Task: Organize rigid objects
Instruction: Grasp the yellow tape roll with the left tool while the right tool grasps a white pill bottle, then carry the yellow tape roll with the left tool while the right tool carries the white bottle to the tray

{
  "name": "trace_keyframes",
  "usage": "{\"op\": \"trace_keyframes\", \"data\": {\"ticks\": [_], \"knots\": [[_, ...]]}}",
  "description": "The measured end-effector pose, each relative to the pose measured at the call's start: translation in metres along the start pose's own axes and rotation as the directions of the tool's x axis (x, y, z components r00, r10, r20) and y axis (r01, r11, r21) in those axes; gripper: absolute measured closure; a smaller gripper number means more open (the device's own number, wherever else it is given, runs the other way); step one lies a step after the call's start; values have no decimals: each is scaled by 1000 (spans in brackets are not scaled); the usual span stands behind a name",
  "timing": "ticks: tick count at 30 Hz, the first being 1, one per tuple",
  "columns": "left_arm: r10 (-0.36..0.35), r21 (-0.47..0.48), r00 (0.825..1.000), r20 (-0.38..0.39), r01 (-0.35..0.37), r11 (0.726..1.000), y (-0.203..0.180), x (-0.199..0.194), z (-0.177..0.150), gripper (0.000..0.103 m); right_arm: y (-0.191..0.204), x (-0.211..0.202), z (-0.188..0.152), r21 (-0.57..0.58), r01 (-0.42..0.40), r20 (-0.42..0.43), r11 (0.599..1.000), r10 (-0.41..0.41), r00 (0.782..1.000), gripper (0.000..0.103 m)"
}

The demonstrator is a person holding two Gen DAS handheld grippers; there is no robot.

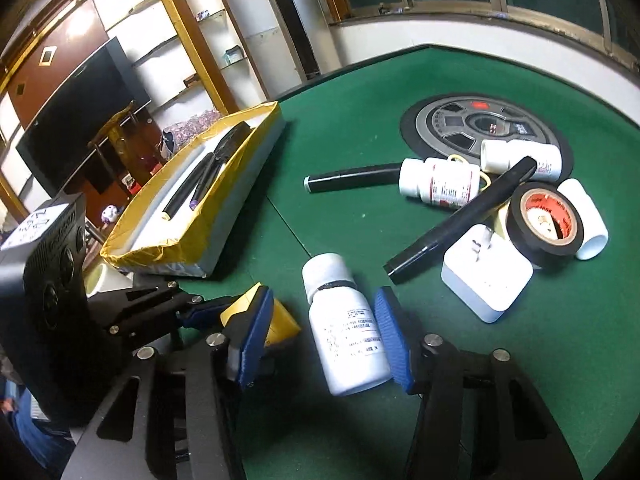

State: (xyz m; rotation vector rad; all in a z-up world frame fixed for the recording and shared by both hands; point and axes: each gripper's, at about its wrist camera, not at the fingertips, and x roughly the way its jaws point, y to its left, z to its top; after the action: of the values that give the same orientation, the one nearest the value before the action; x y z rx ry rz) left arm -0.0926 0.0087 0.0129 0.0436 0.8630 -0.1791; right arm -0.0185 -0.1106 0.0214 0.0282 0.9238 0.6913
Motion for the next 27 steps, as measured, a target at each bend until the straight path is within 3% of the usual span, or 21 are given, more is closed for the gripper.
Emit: {"op": "trace_keyframes", "data": {"ticks": [3,14,18,25,27], "knots": [[61,54,998,0,-61,997,-10,0,0,65,-5,1,0,33,-25,-5,999,25,1000,59],[145,135,989,21,-147,980,-23,1,-1,65,-14,-1,2,70,-117,1,991,117,993,51],[150,138,988,22,-152,979,-23,1,-1,65,-5,2,1,14,-84,-14,996,84,996,50],[168,157,985,29,-170,973,-27,1,-2,65,-11,5,2,28,-124,-45,992,125,991,50],[167,156,985,29,-170,973,-28,1,-2,65,-9,4,2,21,-127,-55,992,128,990,54]]}}
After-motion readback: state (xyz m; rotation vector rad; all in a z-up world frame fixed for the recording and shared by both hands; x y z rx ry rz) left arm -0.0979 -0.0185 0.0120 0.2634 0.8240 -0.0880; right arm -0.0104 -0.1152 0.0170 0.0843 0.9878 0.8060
